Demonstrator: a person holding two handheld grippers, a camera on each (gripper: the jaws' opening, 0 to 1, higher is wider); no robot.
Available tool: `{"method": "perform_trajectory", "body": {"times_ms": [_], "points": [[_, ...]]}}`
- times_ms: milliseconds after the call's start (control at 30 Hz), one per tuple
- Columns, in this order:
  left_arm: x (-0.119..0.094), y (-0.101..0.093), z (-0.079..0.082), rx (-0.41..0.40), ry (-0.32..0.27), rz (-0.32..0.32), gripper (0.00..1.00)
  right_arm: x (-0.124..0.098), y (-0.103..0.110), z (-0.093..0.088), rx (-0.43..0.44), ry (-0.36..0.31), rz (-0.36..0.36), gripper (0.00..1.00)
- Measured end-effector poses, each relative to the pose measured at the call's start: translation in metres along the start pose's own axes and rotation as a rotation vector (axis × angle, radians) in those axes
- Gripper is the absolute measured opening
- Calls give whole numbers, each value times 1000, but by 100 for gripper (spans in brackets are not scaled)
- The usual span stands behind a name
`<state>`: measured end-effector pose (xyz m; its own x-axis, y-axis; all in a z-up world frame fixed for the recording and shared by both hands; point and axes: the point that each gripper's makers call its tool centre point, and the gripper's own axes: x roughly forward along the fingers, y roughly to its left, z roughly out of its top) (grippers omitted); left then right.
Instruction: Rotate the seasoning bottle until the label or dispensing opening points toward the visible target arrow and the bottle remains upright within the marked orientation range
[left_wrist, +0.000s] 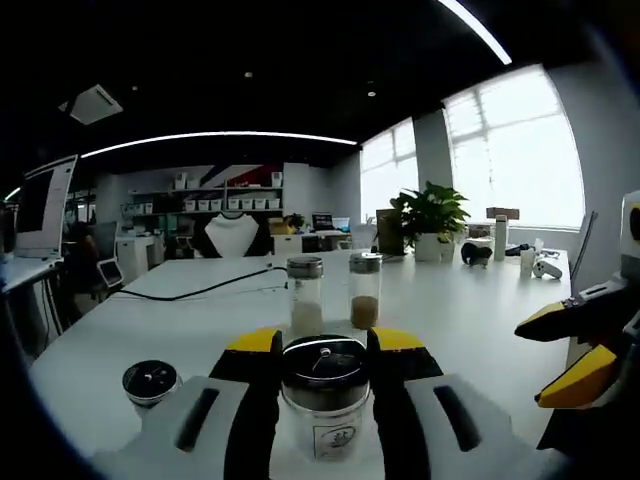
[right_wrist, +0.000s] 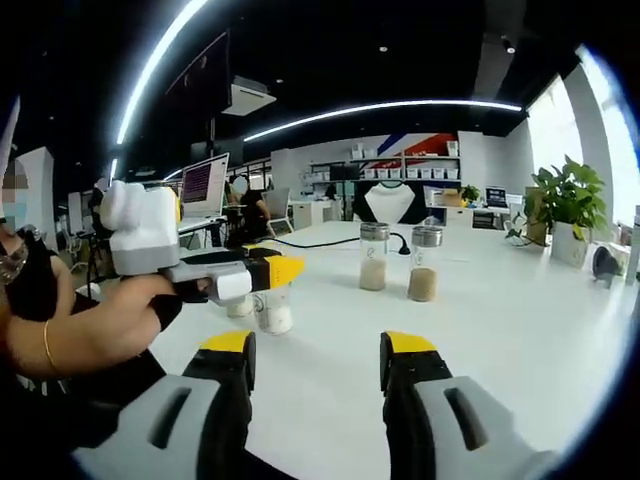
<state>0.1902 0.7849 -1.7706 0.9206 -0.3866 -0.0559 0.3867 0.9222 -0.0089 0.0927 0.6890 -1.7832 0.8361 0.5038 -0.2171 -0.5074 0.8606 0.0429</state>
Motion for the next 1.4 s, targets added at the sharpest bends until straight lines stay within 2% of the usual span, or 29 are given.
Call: {"method": "perform_trajectory", "body": {"times_ms": [200,300,467,567,600,733,933,1400], "points": [[4,7,-7,-3,6,13,36,1,-5,-6,-4,18,-22,44],[8,9,-13,26,8,18,36,5,-5,-7,2,26,-13,44],[13,12,-20,4,8,16,36,8,-4,-4,-15,30,-3,44],[13,11,-23,30,13,9,36,10,-5,-4,-27,35,-5,44],[13,11,-18,42,-16,7,36,10,-6,-5,-42,37,-11,44],[6,13,-22,16,-31,7,36,13,-3,-5,-60,40,-3,43],[8,16,-21,24,-54,17,36,19,3,-4,-89,49,17,43],[12,23,-23,52,-32,36,36,21,9,-10,-57,68,42,43]]}}
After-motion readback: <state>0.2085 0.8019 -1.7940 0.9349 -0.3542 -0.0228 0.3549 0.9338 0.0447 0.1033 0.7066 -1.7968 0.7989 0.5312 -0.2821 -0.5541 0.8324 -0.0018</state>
